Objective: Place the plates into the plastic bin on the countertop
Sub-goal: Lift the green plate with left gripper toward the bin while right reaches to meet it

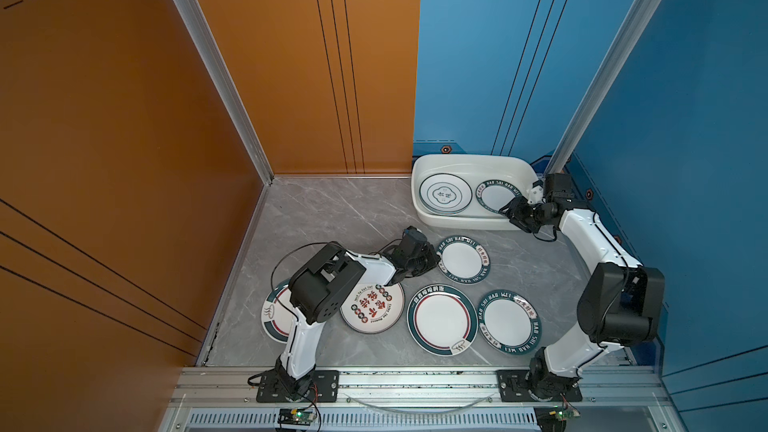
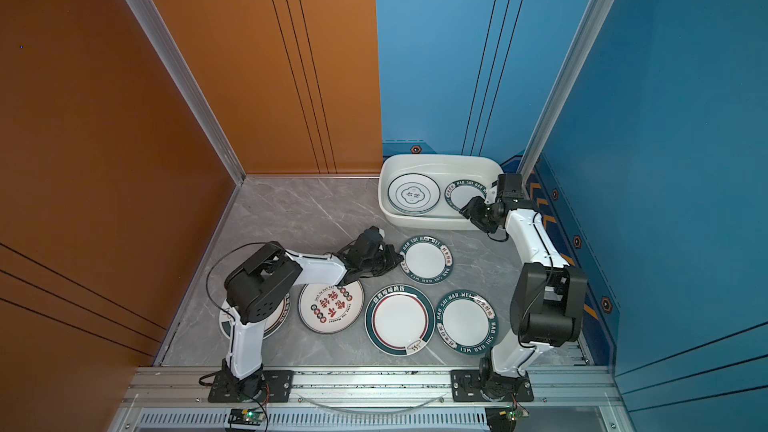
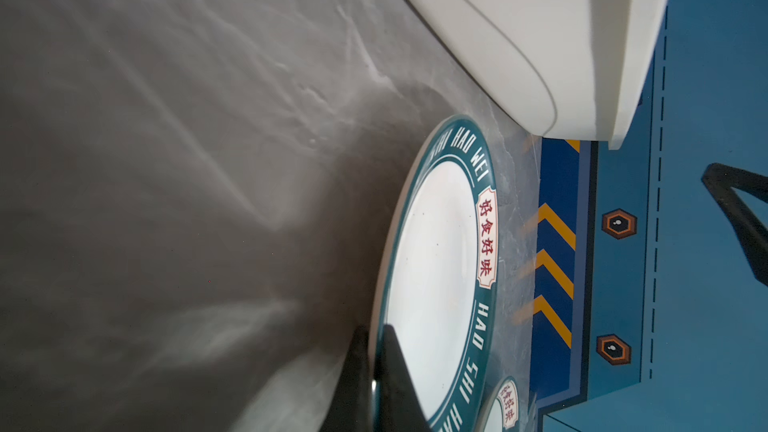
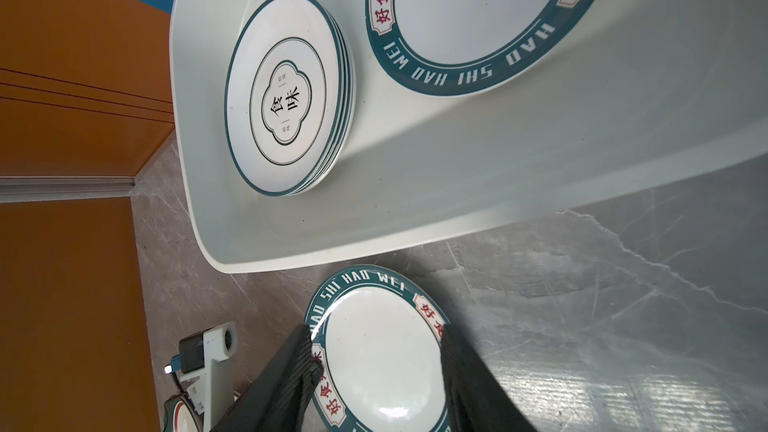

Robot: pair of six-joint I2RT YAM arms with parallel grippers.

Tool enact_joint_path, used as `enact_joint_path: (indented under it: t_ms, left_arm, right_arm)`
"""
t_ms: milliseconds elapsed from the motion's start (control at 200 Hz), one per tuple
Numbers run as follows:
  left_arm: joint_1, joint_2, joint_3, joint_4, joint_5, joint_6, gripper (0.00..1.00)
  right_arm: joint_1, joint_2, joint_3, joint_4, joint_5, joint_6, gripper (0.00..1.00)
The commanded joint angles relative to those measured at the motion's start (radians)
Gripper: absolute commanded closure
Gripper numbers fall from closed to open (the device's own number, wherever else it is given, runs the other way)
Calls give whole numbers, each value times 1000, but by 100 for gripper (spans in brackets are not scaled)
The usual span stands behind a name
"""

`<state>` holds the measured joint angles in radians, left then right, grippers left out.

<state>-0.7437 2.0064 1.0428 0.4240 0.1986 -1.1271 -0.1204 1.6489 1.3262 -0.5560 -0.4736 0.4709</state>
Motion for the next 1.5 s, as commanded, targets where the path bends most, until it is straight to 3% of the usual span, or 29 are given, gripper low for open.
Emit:
enact_joint_path:
  t_ms: [0,260,686,1036,1366,1406,1497]
  left_arm:
    - [46,-68,-106,-50,26,48,100]
    - [185,-230,-306,-25,84,76,100]
    - [377,-398,-421,-33,216,115,100]
    - [468,-555,-348,-199,301,157,100]
    - [492,-666,-227,-400,405,234,100]
    - [492,-666,-214,-406,414,236,100]
    - [492,-659,-185,-417,423,237,100]
  right_arm:
    - [18,-23,-4,4,-14,-3,47]
    - [55,-9,10,8,-21,-5,47]
    - [133,5,21,68,-182,-43,45]
    - [195,29,20,113,-270,-46,43]
    - [233,73,-8,190,-408,-8,31]
    - [239,78,-14,208,-437,0,22]
    - [259,91,-18,229,-476,3,20]
